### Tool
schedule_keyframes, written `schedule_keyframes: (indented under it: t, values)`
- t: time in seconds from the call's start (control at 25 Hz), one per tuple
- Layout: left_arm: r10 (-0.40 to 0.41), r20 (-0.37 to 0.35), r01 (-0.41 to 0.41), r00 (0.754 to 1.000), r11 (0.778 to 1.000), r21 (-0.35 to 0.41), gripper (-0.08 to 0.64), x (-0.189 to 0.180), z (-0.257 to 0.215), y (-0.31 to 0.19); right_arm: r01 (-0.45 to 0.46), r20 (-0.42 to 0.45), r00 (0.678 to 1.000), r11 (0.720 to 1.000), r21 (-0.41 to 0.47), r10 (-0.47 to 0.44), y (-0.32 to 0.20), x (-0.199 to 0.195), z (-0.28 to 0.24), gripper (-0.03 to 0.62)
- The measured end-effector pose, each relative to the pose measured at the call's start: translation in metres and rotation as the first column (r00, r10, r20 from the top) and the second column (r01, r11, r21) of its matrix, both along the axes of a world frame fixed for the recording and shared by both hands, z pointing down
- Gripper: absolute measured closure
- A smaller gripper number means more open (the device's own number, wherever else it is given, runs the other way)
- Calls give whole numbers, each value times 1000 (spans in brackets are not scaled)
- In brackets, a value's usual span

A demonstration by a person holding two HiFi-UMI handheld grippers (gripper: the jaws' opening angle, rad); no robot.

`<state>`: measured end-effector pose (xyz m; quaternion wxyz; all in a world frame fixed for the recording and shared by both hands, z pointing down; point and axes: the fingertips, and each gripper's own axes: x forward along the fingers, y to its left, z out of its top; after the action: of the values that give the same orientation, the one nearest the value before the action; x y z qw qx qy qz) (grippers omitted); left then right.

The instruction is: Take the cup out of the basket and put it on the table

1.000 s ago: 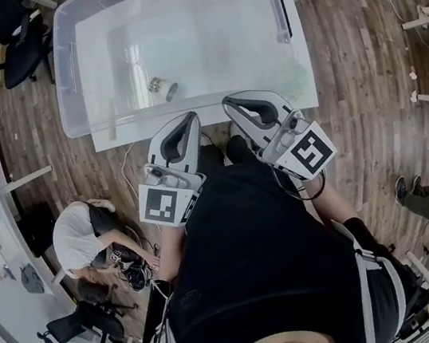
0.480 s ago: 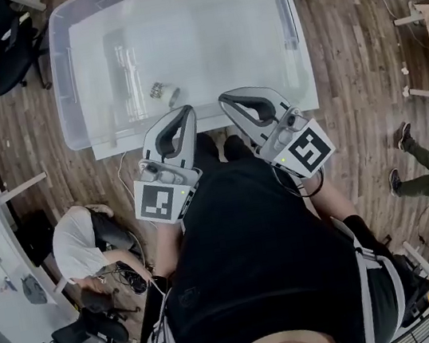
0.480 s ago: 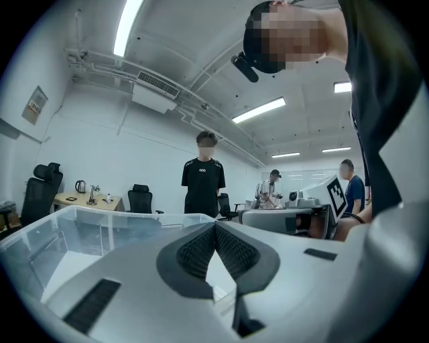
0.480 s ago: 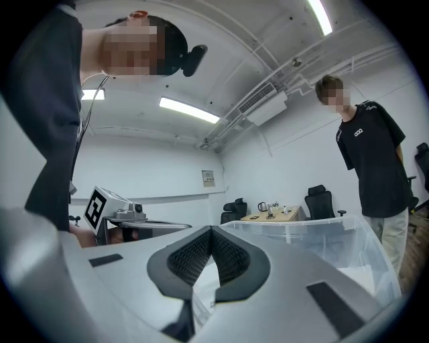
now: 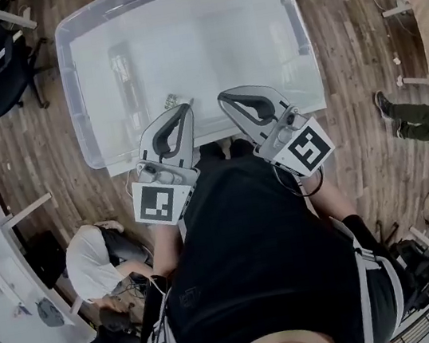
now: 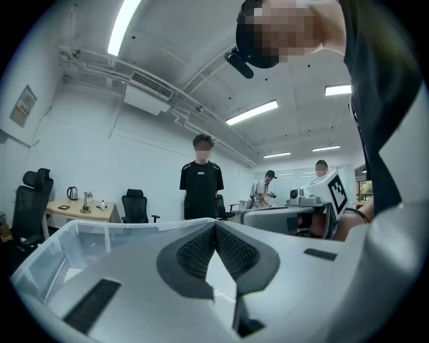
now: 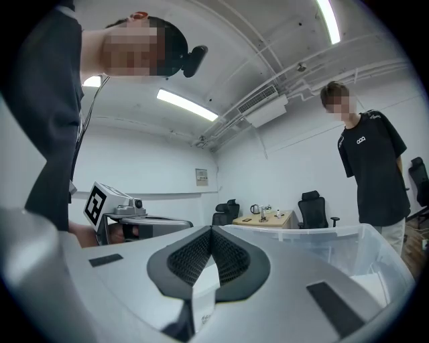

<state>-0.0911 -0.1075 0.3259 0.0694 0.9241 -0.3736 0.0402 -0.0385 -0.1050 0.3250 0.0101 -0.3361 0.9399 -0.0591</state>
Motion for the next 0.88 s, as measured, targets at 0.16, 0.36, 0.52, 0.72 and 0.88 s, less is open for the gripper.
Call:
schedule_keyframes:
  t: [0.16,0.36,0.52,0.72,0.88]
  values:
    - [23,3,-23,1000,1000,3,541,-21,-1,-11,-26,-22,999,1000,14,27,-10,-18,-1,575]
    - [48,-4,-48,999,999,9,541,-34,-2,-21,-52,-32,998,999,14,52,-20,-28,0,575]
    - [36,-7,-36,999,999,6,541,-36,-1,-28,-22,-57,998,1000,7,23,-28,-31,0,575]
    - [-11,-15,11,1000,1000,-1,541,-35,-6,-39,45,-88,995,999,0,-45,-45,-31,-1,575]
    - [-37,-7,37,999,999,-6,541,-40,-3,-49,94,-118,989,996,3,-93,-64,-36,0,575]
